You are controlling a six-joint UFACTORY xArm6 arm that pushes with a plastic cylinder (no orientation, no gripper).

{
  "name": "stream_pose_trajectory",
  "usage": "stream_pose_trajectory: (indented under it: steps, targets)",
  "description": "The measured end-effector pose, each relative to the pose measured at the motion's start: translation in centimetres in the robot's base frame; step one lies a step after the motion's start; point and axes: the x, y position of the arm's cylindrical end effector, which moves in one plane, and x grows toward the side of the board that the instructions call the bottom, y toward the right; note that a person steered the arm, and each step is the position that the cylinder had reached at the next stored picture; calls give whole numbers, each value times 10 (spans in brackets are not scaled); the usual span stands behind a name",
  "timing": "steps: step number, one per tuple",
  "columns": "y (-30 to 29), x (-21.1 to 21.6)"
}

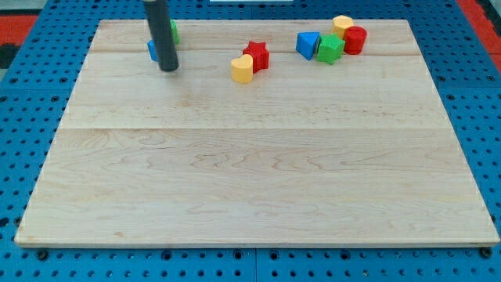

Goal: Separate red star from yellow heart

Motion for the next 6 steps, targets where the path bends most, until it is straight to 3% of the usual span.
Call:
stream_pose_trajectory:
  steps: [1,3,6]
  targets:
    - [14,25]
    - [48,0]
    - [152,-25]
